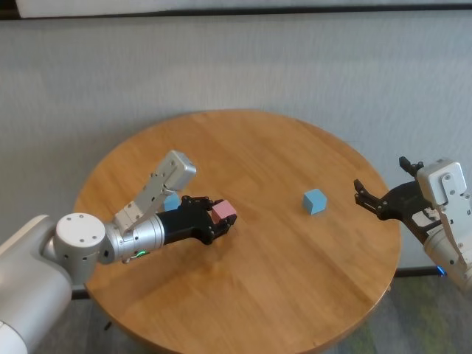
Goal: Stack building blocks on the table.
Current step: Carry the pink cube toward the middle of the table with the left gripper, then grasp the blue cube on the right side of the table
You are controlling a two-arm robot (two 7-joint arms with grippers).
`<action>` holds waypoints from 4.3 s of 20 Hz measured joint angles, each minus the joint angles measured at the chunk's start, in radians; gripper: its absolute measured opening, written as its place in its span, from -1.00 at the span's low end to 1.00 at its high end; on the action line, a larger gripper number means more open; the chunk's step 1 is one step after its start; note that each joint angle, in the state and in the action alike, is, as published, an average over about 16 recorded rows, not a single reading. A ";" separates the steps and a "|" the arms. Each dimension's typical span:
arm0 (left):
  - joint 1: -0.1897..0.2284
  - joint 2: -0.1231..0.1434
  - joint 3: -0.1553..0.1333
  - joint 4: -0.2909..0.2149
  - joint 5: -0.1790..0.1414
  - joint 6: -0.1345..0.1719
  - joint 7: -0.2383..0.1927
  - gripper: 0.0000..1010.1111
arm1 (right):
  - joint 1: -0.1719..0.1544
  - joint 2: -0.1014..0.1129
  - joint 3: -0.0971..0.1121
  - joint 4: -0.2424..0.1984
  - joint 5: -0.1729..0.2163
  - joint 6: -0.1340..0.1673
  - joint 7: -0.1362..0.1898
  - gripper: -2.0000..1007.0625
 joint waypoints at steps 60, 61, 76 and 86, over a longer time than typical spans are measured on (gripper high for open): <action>0.332 0.273 -0.153 -0.552 -0.071 0.024 0.098 0.98 | 0.000 0.000 0.000 0.000 0.000 0.000 0.000 0.99; 0.348 0.286 -0.161 -0.570 -0.072 0.024 0.106 0.98 | 0.000 0.000 0.000 0.000 0.000 0.000 0.000 0.99; 0.426 0.346 -0.213 -0.641 -0.065 0.019 0.151 0.98 | -0.036 -0.025 0.015 -0.063 0.045 0.080 0.001 0.99; 0.417 0.339 -0.207 -0.630 -0.070 0.016 0.144 0.98 | -0.039 -0.093 0.022 -0.070 0.084 0.179 0.030 0.99</action>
